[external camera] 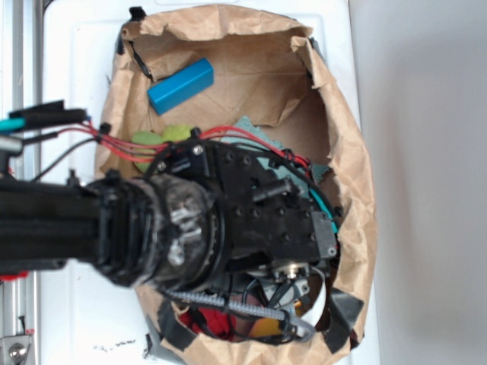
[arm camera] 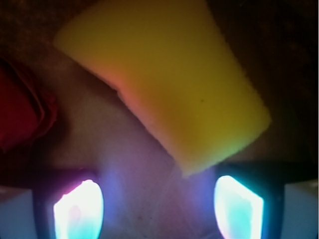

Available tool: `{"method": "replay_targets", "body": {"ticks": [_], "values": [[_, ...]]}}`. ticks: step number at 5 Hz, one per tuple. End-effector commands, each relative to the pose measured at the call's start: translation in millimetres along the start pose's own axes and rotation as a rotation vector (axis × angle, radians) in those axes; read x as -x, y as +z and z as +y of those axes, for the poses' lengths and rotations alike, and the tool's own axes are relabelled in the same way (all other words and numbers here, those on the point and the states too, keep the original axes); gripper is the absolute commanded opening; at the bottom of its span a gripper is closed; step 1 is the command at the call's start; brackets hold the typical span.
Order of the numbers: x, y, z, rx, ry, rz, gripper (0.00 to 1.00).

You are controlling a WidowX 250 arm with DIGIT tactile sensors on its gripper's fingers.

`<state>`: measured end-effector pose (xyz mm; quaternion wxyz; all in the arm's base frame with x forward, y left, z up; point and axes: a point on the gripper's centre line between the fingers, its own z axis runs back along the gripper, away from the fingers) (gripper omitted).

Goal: Grab the green sponge.

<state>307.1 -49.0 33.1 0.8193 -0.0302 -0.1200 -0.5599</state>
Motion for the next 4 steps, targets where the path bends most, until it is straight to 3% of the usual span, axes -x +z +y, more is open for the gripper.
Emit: {"method": "replay_targets", "body": {"ticks": [1, 4], "values": [[-16, 23, -2, -0.074, -0.037, -0.069, 1.00], [-28, 30, -8, -0.052, -0.080, -0.121, 1.00]]}}
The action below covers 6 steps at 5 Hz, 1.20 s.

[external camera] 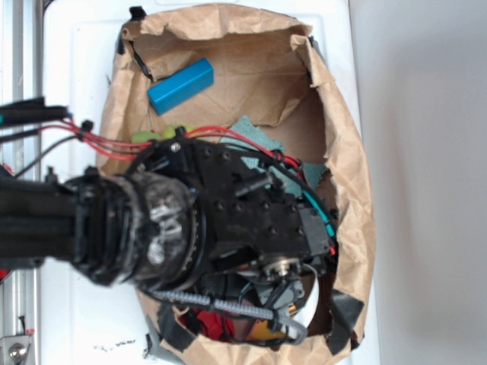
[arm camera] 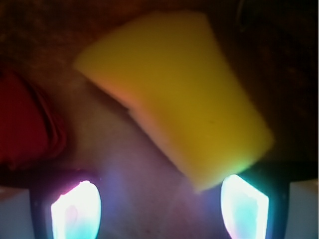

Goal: Grab the green sponge.

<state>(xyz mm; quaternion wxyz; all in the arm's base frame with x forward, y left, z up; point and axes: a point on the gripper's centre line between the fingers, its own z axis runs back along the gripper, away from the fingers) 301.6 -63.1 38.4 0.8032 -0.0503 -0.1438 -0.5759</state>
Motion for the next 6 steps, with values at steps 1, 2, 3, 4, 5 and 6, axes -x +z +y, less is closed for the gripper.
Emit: {"method": "replay_targets", "body": {"ticks": [1, 2, 3, 4, 5, 6], "values": [[-21, 26, 6, -0.068, -0.043, -0.063, 1.00], [-23, 23, 14, -0.141, -0.050, -0.041, 1.00], [-24, 21, 21, -0.193, -0.067, -0.016, 1.00], [-24, 20, 26, -0.211, -0.098, -0.003, 1.00], [-27, 19, 24, -0.162, -0.135, -0.037, 1.00], [-31, 18, 23, -0.140, -0.160, -0.063, 1.00]]}}
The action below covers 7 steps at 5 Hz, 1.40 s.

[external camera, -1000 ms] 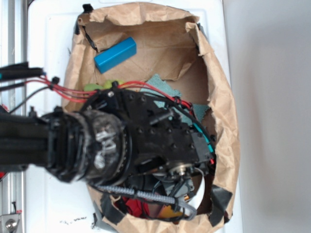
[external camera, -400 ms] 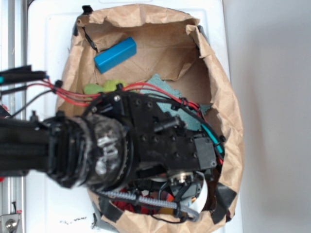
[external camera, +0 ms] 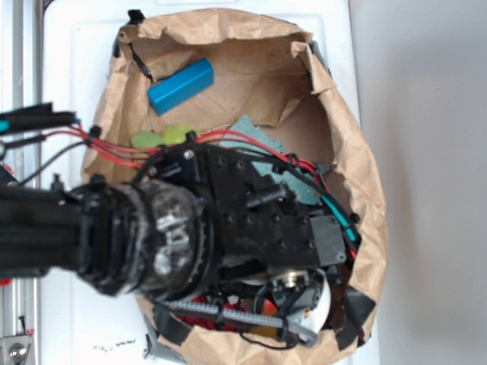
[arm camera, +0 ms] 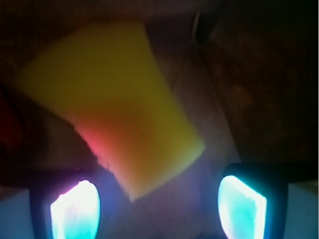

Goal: Grab the green sponge.

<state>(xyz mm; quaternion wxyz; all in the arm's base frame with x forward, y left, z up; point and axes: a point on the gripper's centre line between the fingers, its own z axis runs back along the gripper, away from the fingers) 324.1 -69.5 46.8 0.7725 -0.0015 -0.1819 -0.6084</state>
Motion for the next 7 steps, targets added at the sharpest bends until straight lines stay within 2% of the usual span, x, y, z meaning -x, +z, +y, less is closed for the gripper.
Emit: {"method": "replay_targets", "body": {"ticks": [1, 4, 6, 7], "values": [[-23, 12, 4, -0.001, -0.077, -0.077, 1.00], [-34, -5, -16, 0.050, -0.151, -0.053, 1.00], [-33, 5, -25, 0.095, -0.152, -0.092, 1.00], [-32, 5, -24, 0.088, -0.136, -0.096, 0.00]]}}
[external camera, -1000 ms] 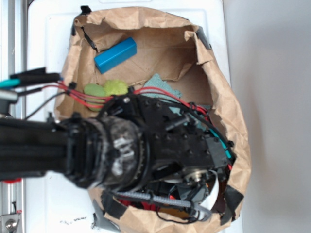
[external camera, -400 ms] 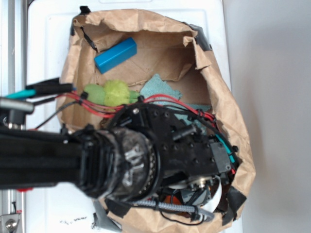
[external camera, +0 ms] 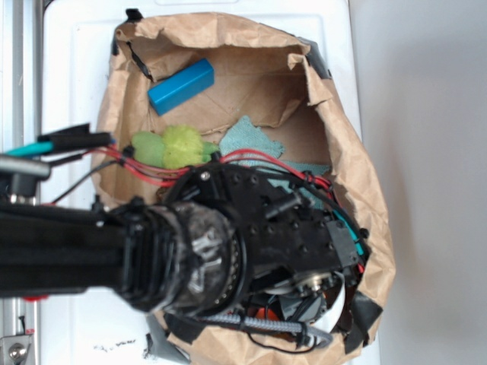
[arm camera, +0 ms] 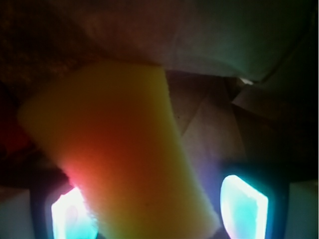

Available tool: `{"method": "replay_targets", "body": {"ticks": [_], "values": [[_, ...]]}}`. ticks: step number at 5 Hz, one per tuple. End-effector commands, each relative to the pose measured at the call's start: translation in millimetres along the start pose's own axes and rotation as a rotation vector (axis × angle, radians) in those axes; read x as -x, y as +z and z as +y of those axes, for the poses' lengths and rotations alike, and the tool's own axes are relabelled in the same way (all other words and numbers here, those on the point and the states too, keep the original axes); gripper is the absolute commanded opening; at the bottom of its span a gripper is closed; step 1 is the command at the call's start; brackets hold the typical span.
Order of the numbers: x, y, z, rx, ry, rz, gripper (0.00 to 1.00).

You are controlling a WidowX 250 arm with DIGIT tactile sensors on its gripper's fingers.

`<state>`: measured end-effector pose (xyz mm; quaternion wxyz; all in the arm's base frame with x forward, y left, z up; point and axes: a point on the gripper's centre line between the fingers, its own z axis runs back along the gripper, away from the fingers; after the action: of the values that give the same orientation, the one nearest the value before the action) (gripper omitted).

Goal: Grab the green sponge.

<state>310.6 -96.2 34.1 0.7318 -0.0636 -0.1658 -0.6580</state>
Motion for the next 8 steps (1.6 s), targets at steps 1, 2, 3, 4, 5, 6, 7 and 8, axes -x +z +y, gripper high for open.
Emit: {"method": "replay_targets", "body": {"ticks": [1, 2, 3, 4, 5, 6, 7, 8], "values": [[-13, 17, -2, -0.052, -0.029, -0.022, 0.00], [-12, 17, -3, -0.054, -0.021, -0.018, 0.00], [-11, 16, -4, -0.056, -0.018, -0.013, 0.00], [-7, 20, -2, -0.077, 0.047, 0.022, 0.00], [11, 40, 5, -0.105, 0.259, 0.088, 0.00], [30, 73, 6, -0.070, 0.472, 0.158, 0.00], [44, 105, 7, -0.117, 0.715, 0.205, 0.00], [52, 122, 7, -0.173, 0.918, 0.256, 0.00]]}}
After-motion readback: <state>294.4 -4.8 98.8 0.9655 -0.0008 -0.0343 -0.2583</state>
